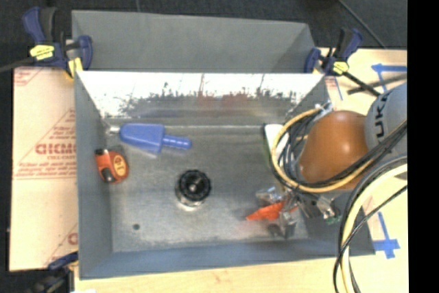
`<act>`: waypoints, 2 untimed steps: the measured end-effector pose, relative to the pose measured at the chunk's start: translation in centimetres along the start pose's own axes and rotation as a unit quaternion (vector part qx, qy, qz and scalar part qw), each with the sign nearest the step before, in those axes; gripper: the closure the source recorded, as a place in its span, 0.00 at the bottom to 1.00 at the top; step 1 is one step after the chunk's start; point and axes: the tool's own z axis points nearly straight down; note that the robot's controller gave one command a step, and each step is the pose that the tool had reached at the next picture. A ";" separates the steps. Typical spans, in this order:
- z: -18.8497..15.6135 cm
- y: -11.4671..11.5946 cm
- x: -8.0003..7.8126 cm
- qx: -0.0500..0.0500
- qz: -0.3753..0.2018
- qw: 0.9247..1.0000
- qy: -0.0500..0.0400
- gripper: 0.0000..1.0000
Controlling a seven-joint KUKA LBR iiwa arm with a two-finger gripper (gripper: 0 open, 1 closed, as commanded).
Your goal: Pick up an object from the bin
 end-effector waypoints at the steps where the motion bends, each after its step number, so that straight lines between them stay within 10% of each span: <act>1: -0.4 -0.2 0.0 0.000 -0.008 1.000 0.000 1.00; 2: -0.9 -0.2 0.1 -0.001 -0.007 1.000 0.001 1.00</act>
Offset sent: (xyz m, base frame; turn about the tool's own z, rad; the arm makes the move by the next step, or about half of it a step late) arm 0.0000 -0.0001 0.0519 0.0000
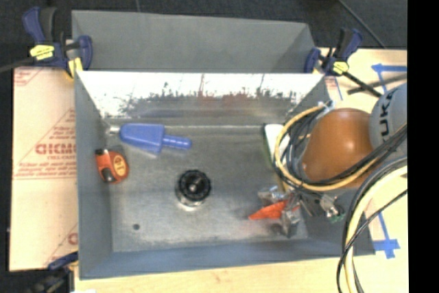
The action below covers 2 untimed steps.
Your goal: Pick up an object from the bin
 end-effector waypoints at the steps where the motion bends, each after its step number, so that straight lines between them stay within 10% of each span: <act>1: -1.3 0.1 0.0 -0.001 0.001 1.000 0.001 1.00; 2: -2.4 0.0 0.0 0.000 0.002 1.000 0.000 1.00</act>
Offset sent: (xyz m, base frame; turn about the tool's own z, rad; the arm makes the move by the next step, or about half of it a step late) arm -0.0002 -0.0001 0.0126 0.0000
